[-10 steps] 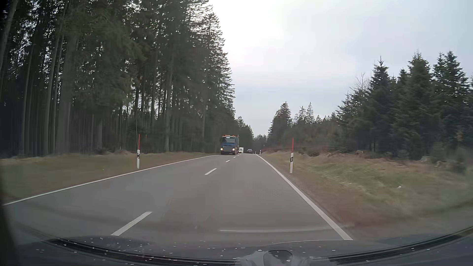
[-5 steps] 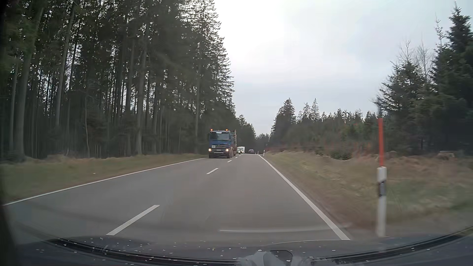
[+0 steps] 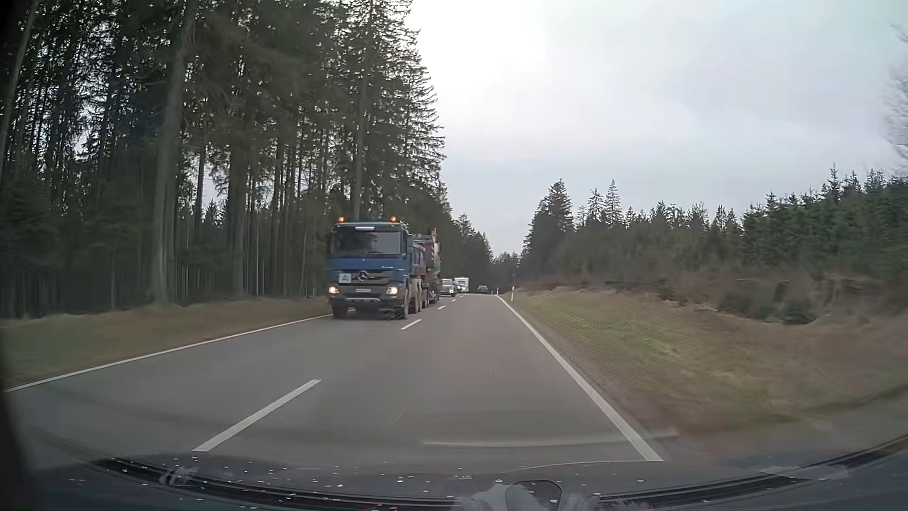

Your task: Follow the waypoints while adhering to traffic rules and regulations

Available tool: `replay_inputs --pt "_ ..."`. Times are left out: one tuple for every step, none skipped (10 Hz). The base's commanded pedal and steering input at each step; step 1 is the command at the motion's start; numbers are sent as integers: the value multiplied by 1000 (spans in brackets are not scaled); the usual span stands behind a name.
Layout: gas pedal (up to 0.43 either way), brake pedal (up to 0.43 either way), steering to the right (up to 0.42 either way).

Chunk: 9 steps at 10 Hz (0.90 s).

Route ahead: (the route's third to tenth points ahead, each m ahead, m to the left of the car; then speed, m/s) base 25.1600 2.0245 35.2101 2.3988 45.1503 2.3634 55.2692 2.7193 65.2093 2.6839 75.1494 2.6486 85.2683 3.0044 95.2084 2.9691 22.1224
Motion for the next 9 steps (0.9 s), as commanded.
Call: replay_inputs --pt "79 0 -7" --pt "110 0 -3" --pt "118 0 0" --pt "130 0 0" --pt "130 0 -1" --pt "130 0 -3" --pt "130 0 -3" --pt "130 0 -3" --pt "118 0 -1"
